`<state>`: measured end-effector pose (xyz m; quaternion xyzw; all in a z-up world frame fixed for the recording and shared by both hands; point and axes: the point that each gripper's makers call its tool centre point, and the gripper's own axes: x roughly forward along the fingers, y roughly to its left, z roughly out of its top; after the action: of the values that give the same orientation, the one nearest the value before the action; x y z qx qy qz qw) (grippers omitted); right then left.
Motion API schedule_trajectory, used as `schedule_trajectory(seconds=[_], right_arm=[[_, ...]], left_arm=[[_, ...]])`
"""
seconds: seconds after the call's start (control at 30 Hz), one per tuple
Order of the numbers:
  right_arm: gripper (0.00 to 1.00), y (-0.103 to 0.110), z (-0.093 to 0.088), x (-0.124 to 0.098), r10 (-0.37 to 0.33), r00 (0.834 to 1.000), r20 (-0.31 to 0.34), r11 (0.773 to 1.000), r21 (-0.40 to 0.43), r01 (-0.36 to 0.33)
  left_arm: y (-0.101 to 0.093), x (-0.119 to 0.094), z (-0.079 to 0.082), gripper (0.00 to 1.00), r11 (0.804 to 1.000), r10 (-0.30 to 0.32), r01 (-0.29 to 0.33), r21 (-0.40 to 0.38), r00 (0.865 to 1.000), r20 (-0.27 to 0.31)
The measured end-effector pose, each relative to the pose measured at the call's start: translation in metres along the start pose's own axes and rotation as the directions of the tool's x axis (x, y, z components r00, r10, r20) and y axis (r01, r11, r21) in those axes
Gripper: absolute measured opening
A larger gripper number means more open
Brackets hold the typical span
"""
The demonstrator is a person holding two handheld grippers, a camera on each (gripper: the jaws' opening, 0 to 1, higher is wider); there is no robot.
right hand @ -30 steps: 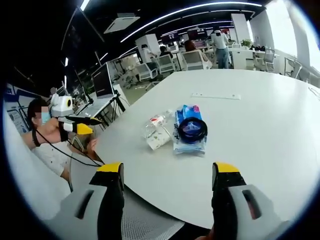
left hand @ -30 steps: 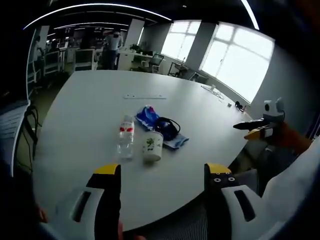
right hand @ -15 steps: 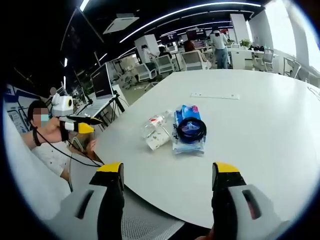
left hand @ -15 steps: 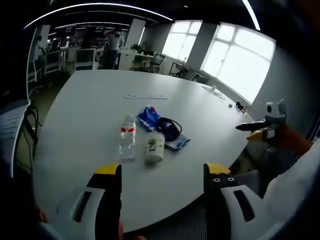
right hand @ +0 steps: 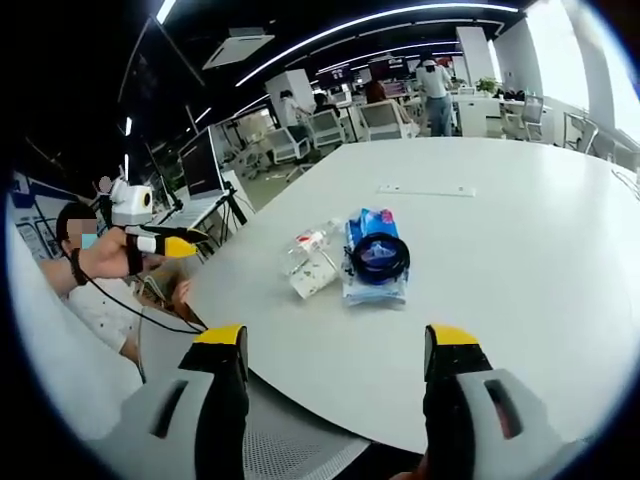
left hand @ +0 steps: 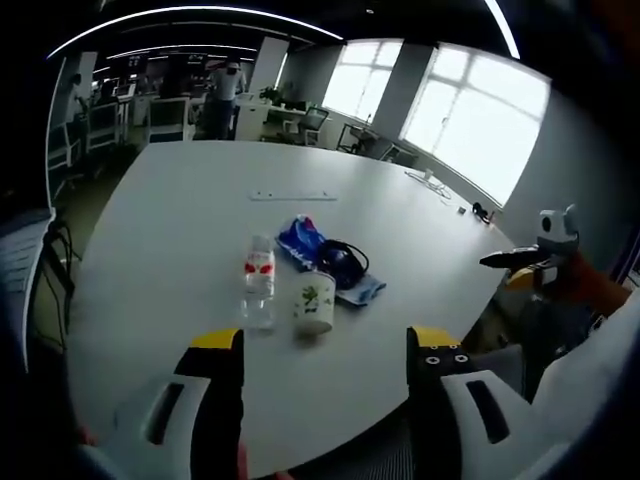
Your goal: Arrange the tabletop items into an orderly group along one side of the table until the central work area is clear of visible clutter.
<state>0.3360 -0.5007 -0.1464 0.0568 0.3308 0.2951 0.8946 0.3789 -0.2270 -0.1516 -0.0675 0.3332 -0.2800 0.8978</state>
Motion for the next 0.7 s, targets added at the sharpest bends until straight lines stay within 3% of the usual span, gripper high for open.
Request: schedule_trajectory(seconds=[0.7], right_arm=[[0.71,-0.001,-0.006,-0.002,-0.011,1.0,-0.006,1.0,0.017,0.011]], left_arm=[[0.031,0.045,0.019,0.64,1.0,0.021,-0.022,-0.007,0.999,-0.044]])
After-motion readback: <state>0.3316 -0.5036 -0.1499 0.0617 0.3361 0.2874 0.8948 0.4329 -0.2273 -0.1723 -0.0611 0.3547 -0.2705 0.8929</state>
